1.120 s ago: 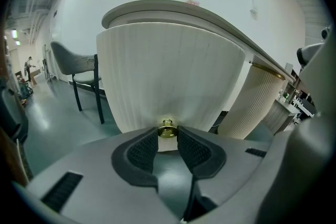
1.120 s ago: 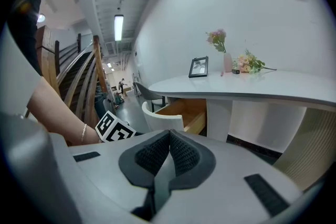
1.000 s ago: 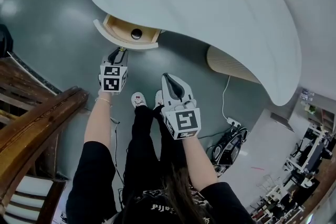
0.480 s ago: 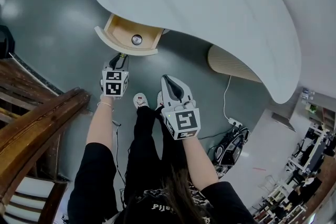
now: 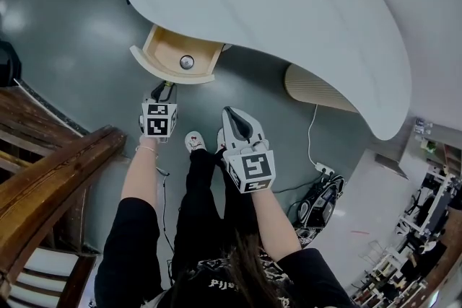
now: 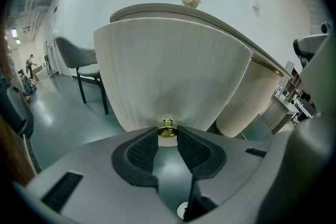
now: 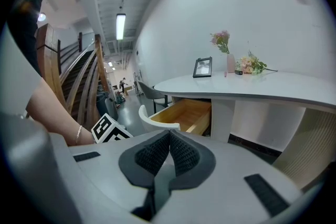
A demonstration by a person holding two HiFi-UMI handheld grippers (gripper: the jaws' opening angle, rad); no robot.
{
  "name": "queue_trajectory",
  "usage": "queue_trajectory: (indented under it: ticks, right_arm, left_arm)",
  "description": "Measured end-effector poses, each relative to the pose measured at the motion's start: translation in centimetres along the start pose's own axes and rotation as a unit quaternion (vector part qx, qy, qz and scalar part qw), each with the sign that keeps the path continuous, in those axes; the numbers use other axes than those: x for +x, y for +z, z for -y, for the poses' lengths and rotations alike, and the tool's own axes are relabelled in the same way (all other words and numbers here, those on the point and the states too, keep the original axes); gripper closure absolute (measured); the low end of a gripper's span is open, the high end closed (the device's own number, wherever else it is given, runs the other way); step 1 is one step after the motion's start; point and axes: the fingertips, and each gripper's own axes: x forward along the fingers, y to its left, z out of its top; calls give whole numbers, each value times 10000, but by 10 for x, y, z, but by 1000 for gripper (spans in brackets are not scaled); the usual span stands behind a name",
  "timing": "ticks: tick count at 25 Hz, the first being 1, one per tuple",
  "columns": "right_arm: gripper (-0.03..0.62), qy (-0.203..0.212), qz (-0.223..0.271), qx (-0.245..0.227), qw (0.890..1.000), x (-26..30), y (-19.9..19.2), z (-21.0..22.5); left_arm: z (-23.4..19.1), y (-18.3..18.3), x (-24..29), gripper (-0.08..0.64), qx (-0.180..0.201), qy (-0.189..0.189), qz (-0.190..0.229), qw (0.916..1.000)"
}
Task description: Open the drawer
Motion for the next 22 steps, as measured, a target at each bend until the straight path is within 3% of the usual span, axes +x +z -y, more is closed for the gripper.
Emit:
queue_trajectory:
  ticks: [22]
  right_arm:
    - [566,277,-184,57,9994,2,5,-13]
  left_arm:
    - [-2,-25,-22,434,-182,24,-459,9988]
